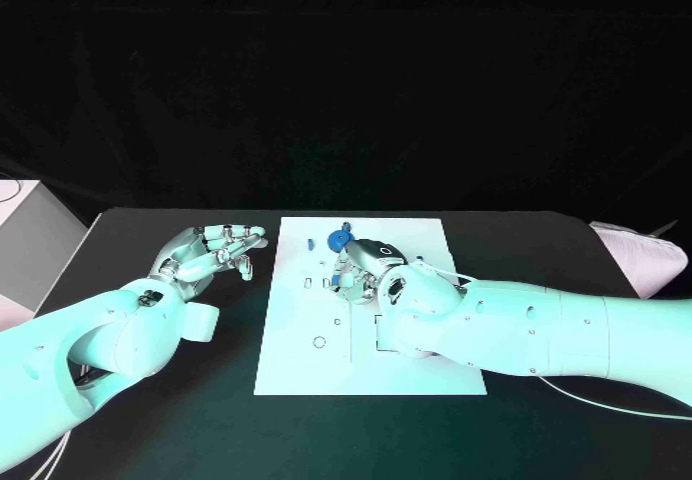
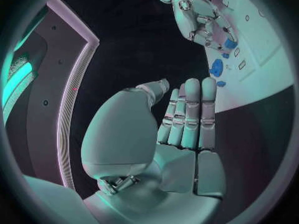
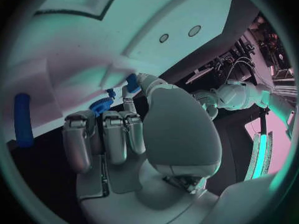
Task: Assemble the parts on the task board
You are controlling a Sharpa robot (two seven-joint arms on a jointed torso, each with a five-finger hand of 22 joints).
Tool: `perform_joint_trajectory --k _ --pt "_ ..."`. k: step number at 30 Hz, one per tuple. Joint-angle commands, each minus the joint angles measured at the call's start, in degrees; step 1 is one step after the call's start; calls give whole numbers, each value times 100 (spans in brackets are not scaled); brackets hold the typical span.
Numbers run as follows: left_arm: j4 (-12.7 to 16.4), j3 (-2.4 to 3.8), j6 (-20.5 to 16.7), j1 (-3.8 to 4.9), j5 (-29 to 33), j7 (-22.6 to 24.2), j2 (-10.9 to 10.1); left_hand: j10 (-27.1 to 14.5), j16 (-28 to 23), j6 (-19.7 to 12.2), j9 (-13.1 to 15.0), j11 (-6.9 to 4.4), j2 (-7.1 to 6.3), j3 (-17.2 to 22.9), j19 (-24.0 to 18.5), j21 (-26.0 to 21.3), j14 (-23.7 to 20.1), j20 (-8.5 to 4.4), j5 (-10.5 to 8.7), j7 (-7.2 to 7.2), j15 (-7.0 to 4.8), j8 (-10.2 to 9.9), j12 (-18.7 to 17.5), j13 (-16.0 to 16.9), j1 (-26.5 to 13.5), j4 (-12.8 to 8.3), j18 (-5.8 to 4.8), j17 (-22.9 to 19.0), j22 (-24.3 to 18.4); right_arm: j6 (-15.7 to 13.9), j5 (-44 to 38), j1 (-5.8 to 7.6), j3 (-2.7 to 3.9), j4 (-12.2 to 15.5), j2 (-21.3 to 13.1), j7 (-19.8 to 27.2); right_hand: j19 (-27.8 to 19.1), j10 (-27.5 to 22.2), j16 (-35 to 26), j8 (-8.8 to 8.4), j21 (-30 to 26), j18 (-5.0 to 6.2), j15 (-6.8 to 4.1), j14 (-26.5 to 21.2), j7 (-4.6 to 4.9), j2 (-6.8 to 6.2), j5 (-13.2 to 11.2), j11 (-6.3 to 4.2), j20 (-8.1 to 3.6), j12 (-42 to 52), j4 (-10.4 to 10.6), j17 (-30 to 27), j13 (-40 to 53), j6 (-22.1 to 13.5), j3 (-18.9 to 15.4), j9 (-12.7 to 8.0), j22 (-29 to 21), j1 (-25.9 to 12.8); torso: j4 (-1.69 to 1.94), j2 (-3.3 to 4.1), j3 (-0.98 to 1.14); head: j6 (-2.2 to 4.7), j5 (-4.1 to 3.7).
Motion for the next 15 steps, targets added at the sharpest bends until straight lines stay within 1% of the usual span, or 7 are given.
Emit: perform_joint_trajectory --k 1,7,15 --pt "5 5 91 2 -18 14 14 -38 26 -45 7 4 7 35 15 27 23 7 -26 4 13 20 29 7 -46 5 42 -7 4 76 -124 -15 -7 -7 7 -12 601 590 24 -43 13 -39 32 597 4 -50 -39 20 21 12 6 1505 1508 -64 -43 -13 1507 -18 4 -5 2 -3 8" --pt "2 5 89 2 -18 13 12 -38 26 -45 7 4 7 35 15 27 23 7 -26 4 13 20 29 7 -46 5 42 -7 4 50 -121 -24 -10 -5 6 -4 601 590 24 -75 13 -39 60 597 40 -95 -64 51 45 12 21 1505 1508 -156 -99 -29 1507 -50 -11 2 4 5 18" --pt "3 5 92 2 -18 11 10 -38 26 -45 7 4 7 35 15 27 23 7 -26 4 13 20 29 7 -46 5 42 -7 4 58 -106 -28 -12 -4 -1 36 601 590 24 -120 13 -39 99 597 86 -144 -125 93 81 12 44 1505 1508 -283 -207 -55 1507 -72 -4 2 3 -2 16"
